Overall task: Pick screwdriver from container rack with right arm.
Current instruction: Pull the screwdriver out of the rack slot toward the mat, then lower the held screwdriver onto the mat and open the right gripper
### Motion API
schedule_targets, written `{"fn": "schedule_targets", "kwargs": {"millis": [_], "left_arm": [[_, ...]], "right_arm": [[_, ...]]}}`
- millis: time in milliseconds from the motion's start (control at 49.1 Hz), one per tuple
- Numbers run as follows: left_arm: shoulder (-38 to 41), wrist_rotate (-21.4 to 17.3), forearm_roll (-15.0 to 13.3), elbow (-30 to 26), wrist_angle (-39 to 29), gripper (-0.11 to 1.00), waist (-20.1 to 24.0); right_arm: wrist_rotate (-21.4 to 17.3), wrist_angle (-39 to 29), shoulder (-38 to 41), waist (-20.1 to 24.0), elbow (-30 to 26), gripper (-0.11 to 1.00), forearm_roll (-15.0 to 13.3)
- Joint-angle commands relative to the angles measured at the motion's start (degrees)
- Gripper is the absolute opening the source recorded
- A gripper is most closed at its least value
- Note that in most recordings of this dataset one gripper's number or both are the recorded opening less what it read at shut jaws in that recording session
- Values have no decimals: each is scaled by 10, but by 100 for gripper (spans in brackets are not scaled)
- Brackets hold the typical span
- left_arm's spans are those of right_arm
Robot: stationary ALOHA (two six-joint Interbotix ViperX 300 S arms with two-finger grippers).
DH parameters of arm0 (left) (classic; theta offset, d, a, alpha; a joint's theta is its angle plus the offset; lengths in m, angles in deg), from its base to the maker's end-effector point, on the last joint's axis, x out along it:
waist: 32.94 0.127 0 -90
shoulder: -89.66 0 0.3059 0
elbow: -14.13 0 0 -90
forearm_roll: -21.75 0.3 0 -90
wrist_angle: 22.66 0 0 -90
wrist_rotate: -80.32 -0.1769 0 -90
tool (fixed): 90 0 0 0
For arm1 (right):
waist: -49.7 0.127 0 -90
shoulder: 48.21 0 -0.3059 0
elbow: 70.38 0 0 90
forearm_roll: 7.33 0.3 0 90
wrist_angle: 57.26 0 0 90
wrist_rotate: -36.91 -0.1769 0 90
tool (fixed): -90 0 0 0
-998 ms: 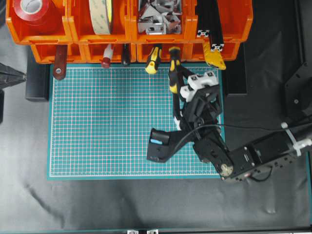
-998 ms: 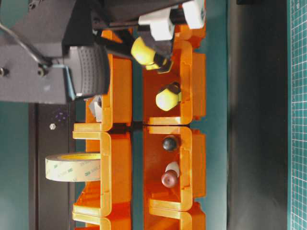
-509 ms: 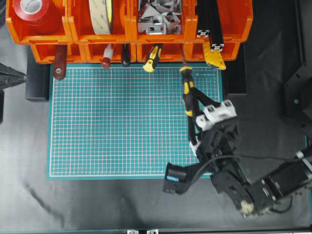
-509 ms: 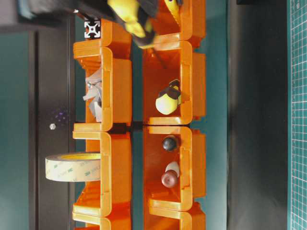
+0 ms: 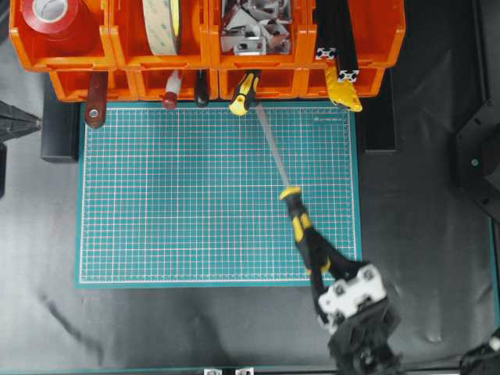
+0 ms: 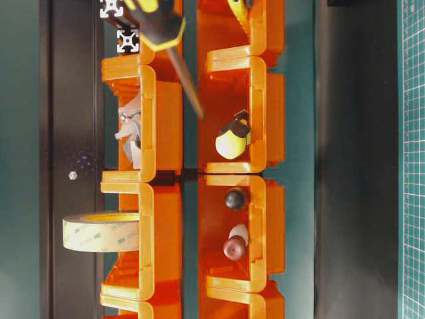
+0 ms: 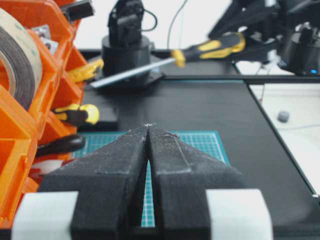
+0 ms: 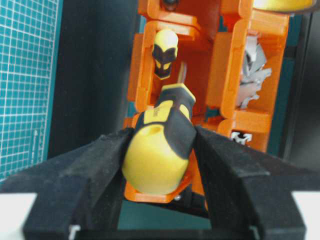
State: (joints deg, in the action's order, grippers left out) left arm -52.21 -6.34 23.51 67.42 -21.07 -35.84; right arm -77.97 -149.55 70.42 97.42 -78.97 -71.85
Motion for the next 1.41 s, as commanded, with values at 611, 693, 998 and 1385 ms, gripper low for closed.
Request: {"fn": "schedule_targets", "kwargs": {"millis": [611, 693, 998, 1385], "left_arm": [[-25, 37, 2, -26, -11, 1, -1], [-25, 37, 2, -26, -11, 1, -1], [-26, 38, 2, -28, -11, 1, -1], [-27, 38, 3, -28, -24, 1, -2]], "right_arm": [[-4, 120, 31, 45, -27, 40, 52], [-12, 160, 23, 30, 3, 40, 54], [-37, 284, 1, -44, 76, 40, 51], [-36, 367, 4, -117, 92, 40, 40]]}}
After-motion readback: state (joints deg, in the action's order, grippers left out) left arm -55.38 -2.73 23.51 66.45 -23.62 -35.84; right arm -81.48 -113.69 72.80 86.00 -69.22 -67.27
